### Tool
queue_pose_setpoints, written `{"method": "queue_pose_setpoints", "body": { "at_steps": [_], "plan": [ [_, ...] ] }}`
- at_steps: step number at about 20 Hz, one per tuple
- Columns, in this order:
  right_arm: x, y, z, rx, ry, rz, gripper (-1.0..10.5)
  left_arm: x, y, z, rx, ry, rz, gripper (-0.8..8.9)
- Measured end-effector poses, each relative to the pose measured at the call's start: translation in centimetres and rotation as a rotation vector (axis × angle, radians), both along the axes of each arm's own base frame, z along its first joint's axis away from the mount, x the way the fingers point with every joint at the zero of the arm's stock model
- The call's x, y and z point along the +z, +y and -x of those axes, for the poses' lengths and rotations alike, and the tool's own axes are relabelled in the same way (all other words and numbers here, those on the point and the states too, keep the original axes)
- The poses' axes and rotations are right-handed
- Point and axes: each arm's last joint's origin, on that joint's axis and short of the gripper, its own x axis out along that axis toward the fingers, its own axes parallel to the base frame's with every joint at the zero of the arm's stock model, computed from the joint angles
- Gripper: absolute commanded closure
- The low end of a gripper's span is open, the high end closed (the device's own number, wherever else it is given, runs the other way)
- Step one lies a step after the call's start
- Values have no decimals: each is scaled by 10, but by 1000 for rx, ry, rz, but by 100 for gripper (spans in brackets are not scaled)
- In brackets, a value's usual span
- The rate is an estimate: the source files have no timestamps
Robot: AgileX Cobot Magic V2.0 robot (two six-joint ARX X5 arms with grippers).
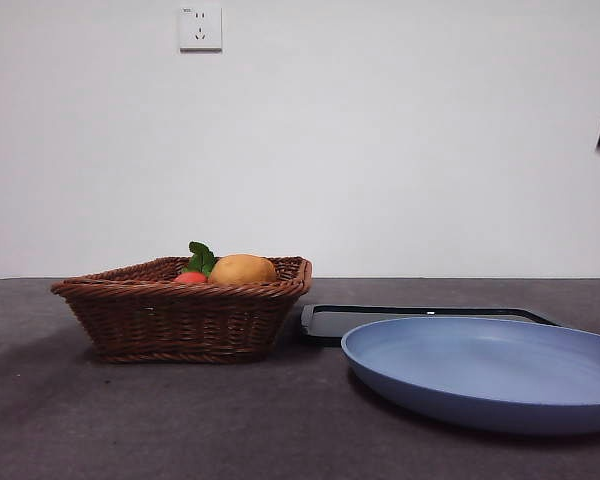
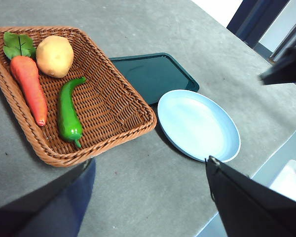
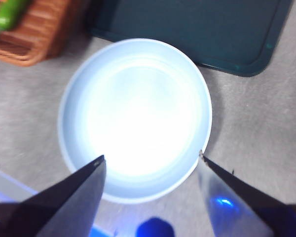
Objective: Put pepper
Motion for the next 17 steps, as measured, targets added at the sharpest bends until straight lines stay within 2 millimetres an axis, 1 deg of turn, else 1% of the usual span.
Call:
{"method": "queue_pose_setpoints", "body": {
  "at_steps": [2, 4, 8, 11, 15, 17],
  "plan": [
    [-19, 2, -23, -4, 64, 9, 623, 0, 0, 0, 0, 0, 0, 425],
    [-38, 3, -40, -20, 133, 45, 623, 0, 0, 0, 0, 0, 0, 425],
    [-72, 4, -62, -25, 243, 70, 624, 0, 0, 0, 0, 0, 0, 425],
    [-88, 5, -71, -20, 279, 75, 669, 0, 0, 0, 0, 0, 0, 425],
    [-100, 6, -77, -14, 303, 80, 717, 0, 0, 0, 0, 0, 0, 425],
    [-104, 6, -79, -13, 316, 82, 759, 0, 0, 0, 0, -1, 0, 425]
  ]
}}
